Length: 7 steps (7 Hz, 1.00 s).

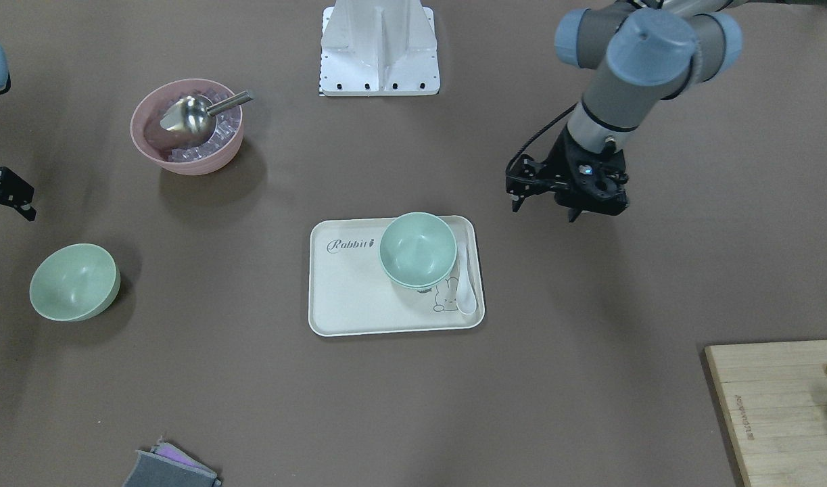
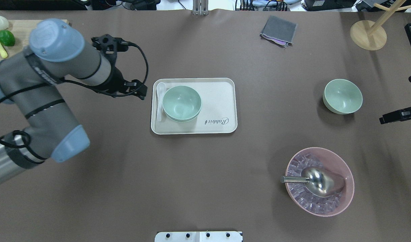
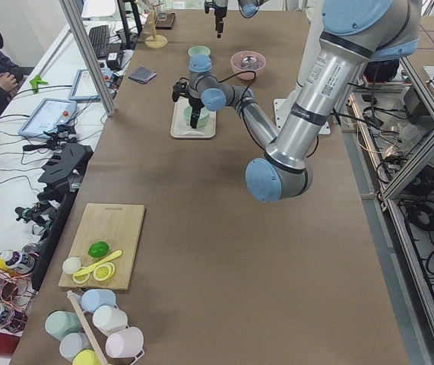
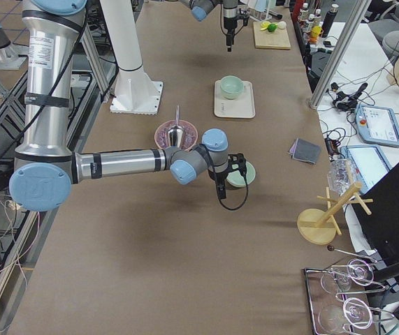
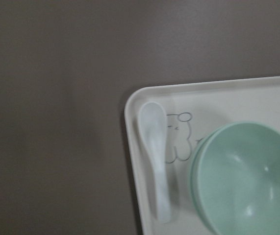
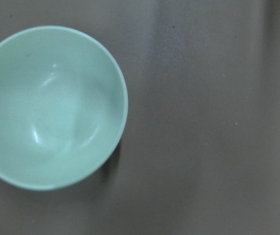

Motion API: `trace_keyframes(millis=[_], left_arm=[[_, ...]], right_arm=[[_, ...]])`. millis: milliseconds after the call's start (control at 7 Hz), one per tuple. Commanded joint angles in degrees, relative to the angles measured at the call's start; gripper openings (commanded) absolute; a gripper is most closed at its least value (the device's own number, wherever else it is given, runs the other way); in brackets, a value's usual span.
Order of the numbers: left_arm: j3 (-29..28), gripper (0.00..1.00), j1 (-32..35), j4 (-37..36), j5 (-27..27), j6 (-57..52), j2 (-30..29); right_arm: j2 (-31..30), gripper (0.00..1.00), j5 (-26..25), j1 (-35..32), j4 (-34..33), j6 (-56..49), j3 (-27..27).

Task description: Stack green bowls together

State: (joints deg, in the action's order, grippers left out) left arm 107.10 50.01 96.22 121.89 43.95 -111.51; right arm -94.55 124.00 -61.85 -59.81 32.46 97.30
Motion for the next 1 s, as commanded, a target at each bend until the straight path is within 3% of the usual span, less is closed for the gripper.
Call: trace_keyframes(millis=[0, 143, 429, 571, 714, 857], left_arm=[[1.19, 0.98, 12.77, -0.16, 7.80, -22.92, 11.61], [-0.12, 0.98, 15.01, -0.25, 8.70, -26.51, 14.19], [-0.22, 0.98, 15.30, -0.25, 8.45, -26.63, 14.83], [-0.22, 0.98, 15.30, -0.25, 8.53, -26.54, 14.83], [-0.14, 0.98, 15.30, -0.16, 8.54, -26.54, 14.83], [-0.14, 0.98, 15.30, -0.16, 8.54, -26.54, 14.83]], right_arm=[[7.16, 1.00, 0.19, -0.11, -0.40, 0.76, -6.84], [9.62, 0.99, 0.19, -0.29, -0.92, 2.68, -8.78], [12.63, 0.87, -0.24, -0.55, -3.03, 4.36, -11.07], [12.64, 0.74, -0.33, -0.55, -2.69, 4.81, -11.17], [12.64, 0.54, -0.34, -0.47, -2.68, 4.90, -11.52], [12.55, 0.52, -0.34, -0.29, -2.68, 4.99, -11.61]])
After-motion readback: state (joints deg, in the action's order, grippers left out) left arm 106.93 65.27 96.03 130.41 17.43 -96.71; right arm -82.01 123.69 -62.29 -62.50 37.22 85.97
